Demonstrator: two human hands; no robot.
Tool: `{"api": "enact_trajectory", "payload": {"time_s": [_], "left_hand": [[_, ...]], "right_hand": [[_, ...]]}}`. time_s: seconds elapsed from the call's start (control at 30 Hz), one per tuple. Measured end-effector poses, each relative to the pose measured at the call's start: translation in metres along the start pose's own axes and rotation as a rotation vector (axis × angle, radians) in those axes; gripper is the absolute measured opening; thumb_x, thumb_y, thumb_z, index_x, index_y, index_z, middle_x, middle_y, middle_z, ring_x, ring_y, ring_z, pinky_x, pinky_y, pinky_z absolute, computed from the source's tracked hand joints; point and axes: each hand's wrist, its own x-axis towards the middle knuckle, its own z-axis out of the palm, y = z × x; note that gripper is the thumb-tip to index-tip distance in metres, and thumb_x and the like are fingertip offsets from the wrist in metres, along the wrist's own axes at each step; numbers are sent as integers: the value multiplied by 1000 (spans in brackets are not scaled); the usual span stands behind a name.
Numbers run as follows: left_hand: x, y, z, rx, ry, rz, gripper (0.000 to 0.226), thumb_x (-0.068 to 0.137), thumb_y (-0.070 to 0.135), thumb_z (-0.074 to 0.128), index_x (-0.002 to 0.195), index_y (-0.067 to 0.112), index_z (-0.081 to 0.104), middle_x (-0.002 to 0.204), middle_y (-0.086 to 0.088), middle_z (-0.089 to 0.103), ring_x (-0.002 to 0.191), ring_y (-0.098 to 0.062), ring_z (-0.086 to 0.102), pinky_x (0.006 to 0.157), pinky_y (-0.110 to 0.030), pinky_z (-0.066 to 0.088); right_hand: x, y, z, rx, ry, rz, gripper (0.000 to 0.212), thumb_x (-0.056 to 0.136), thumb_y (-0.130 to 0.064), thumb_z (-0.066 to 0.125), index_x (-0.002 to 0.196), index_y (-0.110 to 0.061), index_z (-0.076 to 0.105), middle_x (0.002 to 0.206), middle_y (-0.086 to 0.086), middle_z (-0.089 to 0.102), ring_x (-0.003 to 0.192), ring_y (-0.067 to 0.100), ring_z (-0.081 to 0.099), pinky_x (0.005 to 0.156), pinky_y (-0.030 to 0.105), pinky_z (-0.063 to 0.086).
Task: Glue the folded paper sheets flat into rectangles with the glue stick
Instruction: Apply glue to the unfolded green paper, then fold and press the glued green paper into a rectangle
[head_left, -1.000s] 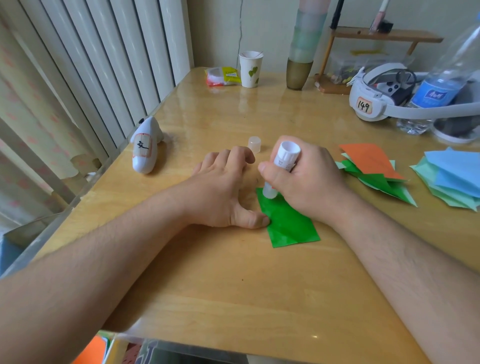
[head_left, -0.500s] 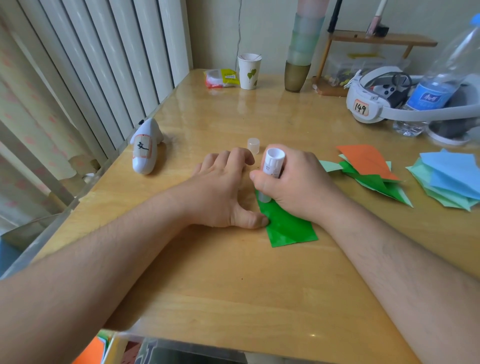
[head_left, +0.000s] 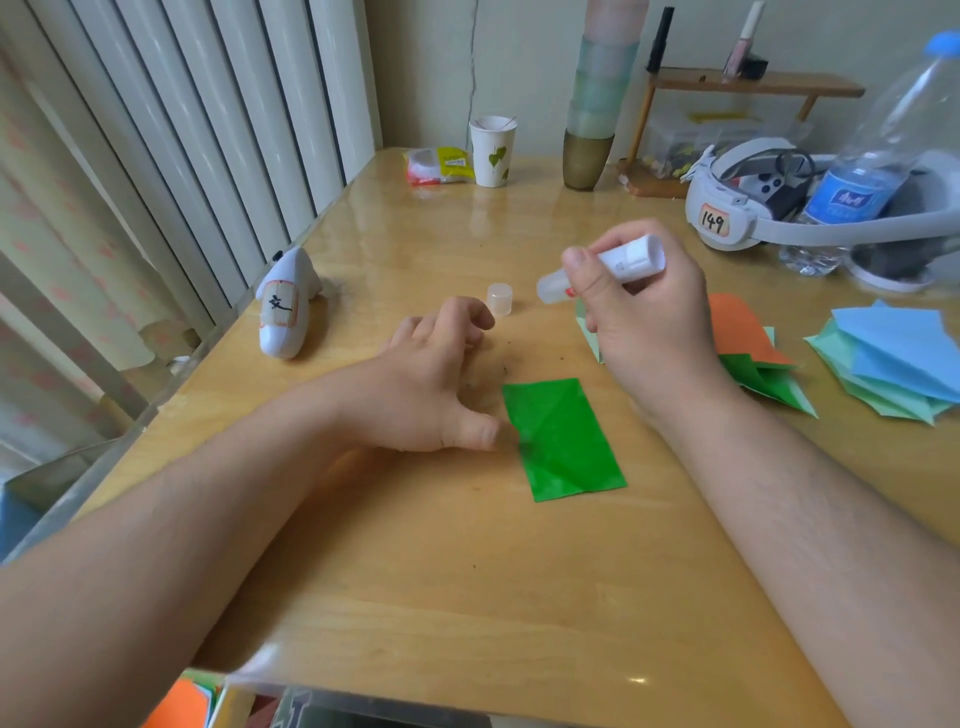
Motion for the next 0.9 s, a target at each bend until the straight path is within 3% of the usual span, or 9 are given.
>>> {"api": "enact_trajectory", "payload": {"time_s": [0.1,0.17,0.27,0.33,0.53,0.63,0.73,0.83,0.9], "left_hand": [[4,-5,-5,-333,96,-23,67,59,67,76,118,49,54,123,17,52,117,-7,51,106,-34,44],[7,-5,-9,-510,196,9,51,69,61,82,114,39,70,115,10,65,105,-7,60,106,-38,49],[9,10,-18,-701,196,92,30,89,39,78,116,25,74,99,10,70,94,-4,63,89,-25,50],[12,20,-23,-729,136,100,24,92,34,71,113,23,75,96,11,70,91,-5,61,85,-24,44],[28,30,-21,-907,88,52,32,85,42,79,113,27,79,92,4,65,90,-11,55,83,-31,39],[36,30,-22,-907,181,58,30,88,48,72,109,28,80,101,1,72,99,-14,59,89,-35,41],[47,20,-33,-757,420,19,27,89,46,77,101,22,81,103,1,79,86,-6,64,84,-33,44],[52,-2,-34,-604,596,-31,21,92,40,77,92,19,79,75,6,73,57,-5,57,57,-29,45],[52,-17,-28,-497,629,-93,22,90,45,79,91,24,78,73,8,74,63,-10,68,58,-34,55]], "right_hand": [[-1,-2,1,217,-7,167,25,89,-26,83,94,-24,59,82,5,72,66,18,60,59,30,48],[-2,-1,5,290,-66,251,25,89,-15,82,95,-22,59,80,-1,74,67,16,62,60,27,48],[-6,-5,10,401,-160,330,24,89,-7,80,96,-16,59,72,-4,73,65,8,62,59,20,47],[-9,-10,11,437,-180,327,21,87,-16,80,96,-13,61,69,-5,71,63,4,61,58,15,46],[-11,-17,5,390,-211,326,38,77,-44,76,98,-13,69,70,-6,72,65,11,59,56,17,47],[-5,-18,-16,50,-281,186,29,81,-57,73,94,-31,76,70,-9,73,58,3,58,54,18,42],[6,-12,-48,-445,-161,-59,15,92,-48,73,97,-35,76,66,-31,64,61,-12,54,60,10,38],[17,-6,-68,-736,-202,26,38,89,-50,70,124,-36,69,109,-26,65,92,-8,55,86,21,43],[17,-4,-70,-921,-397,112,64,83,-64,68,141,-38,57,137,-19,57,122,8,48,103,27,39]]}}
